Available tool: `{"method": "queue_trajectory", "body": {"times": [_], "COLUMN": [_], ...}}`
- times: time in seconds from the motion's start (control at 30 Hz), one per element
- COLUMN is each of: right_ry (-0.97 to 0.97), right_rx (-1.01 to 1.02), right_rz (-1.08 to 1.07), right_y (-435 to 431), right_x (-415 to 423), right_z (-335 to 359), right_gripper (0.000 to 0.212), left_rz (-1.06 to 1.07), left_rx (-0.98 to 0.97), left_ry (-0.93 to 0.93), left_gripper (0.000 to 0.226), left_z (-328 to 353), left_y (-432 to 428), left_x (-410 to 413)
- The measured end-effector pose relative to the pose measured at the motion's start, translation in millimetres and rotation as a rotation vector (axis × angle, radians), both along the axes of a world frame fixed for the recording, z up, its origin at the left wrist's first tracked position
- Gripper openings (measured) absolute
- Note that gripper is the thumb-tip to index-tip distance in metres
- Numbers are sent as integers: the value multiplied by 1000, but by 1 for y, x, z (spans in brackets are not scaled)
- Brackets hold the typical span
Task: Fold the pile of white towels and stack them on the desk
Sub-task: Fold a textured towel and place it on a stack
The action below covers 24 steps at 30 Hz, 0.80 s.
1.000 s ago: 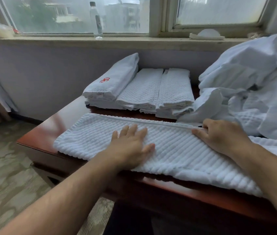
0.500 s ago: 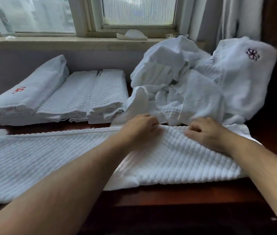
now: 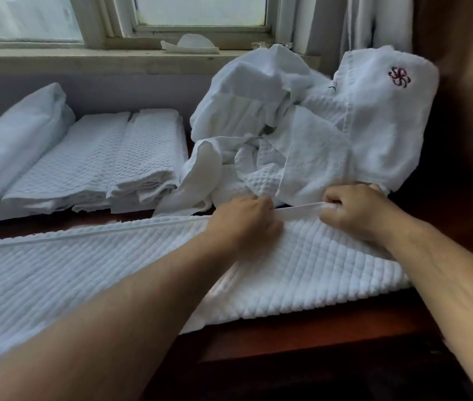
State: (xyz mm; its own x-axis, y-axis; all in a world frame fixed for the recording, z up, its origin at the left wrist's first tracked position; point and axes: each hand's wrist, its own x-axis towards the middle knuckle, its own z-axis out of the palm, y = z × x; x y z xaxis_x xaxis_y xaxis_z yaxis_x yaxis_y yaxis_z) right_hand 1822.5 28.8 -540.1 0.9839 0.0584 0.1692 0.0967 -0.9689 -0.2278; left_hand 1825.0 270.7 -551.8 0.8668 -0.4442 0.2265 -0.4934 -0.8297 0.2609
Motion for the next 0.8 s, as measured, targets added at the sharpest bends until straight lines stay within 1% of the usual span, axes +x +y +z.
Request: {"method": "queue_trajectory", "body": {"times": [0.1,0.17,0.2,0.23,0.3,0.37,0.4,0.47,0.57,0.63,0.7,0.77,0.8], "right_ry": [13,40,64,99,128,35,-27,-91,-100,-163,-289,-373,-367], "right_rx": [32,40,64,112,254,349,360,322,219,122,21,62,115], "right_rz": [-57,-151,-194,-229,-284,-344,-371,-408,-443,-469,-466,-395,-347], "right_y": [-15,-33,-43,-52,-66,-73,-75,-73,-66,-60,-54,-43,-36], "right_x": [-4,-9,-14,-19,-27,-30,-30,-31,-33,-35,-38,-45,-49], "right_z": [8,11,11,10,9,8,7,4,-4,-1,5,6,3], "right_gripper": [48,55,54,49,32,19,18,20,23,24,21,12,10], "left_rz": [-69,-77,-80,-85,-94,-103,-112,-131,-123,-118,-139,-163,-169], "left_rx": [32,38,36,23,-19,-52,-60,-68,-151,-203,-226,-239,-237], "left_ry": [42,41,28,11,-20,-44,-52,-40,-26,-89,-175,-199,-180], "left_gripper": [33,30,28,26,23,22,23,26,30,28,21,19,20], "left_z": [3,3,2,1,1,1,1,-2,-9,-11,-9,-6,-5], "left_y": [-43,-55,-56,-57,-58,-61,-63,-64,-61,-60,-59,-58,-57], "left_x": [-3,1,3,4,5,6,7,9,9,8,6,1,-1]}}
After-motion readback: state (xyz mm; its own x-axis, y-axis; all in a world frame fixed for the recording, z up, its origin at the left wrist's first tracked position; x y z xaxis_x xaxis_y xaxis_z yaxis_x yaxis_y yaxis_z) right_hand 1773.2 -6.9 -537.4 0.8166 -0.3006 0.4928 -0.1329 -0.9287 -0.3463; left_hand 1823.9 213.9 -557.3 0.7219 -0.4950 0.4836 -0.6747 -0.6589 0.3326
